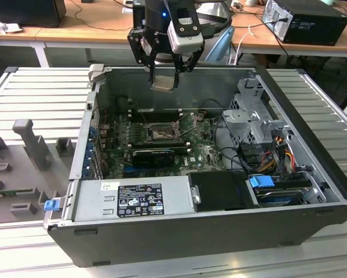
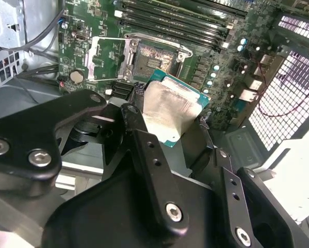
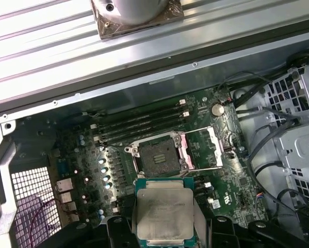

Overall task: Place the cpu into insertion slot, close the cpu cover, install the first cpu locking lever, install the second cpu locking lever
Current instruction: 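Place the cpu into insertion slot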

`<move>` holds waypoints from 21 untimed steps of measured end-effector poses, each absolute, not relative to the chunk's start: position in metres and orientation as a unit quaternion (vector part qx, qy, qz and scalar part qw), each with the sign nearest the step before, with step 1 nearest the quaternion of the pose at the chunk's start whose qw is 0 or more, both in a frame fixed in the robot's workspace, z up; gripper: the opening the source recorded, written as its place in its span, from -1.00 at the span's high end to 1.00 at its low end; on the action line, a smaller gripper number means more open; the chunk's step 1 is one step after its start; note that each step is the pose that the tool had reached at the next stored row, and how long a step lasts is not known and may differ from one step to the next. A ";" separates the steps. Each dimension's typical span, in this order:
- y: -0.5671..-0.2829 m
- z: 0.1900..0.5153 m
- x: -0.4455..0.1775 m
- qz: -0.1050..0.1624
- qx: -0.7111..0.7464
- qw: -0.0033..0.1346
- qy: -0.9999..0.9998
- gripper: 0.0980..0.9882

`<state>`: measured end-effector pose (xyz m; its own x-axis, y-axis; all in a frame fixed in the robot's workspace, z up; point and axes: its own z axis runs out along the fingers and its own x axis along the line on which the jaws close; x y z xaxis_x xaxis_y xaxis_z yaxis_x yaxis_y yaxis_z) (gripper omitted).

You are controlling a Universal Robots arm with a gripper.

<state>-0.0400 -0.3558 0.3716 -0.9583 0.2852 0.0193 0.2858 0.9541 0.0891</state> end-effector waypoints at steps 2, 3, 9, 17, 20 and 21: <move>-0.356 0.371 -0.040 -0.046 -0.155 0.003 -0.987 0.03; -0.356 0.371 -0.040 -0.046 -0.163 0.002 -0.986 0.03; -0.356 0.371 -0.040 -0.046 -0.216 0.000 -0.975 0.03; -0.356 0.371 -0.040 -0.046 -0.273 -0.003 -0.961 0.03; -0.356 0.371 -0.040 -0.045 -0.289 -0.004 -0.956 0.03; -0.356 0.371 -0.040 -0.045 -0.295 -0.004 -0.954 0.03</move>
<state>-0.0400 -0.3558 0.3708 -0.8255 0.5641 0.0193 0.5634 0.8214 0.0891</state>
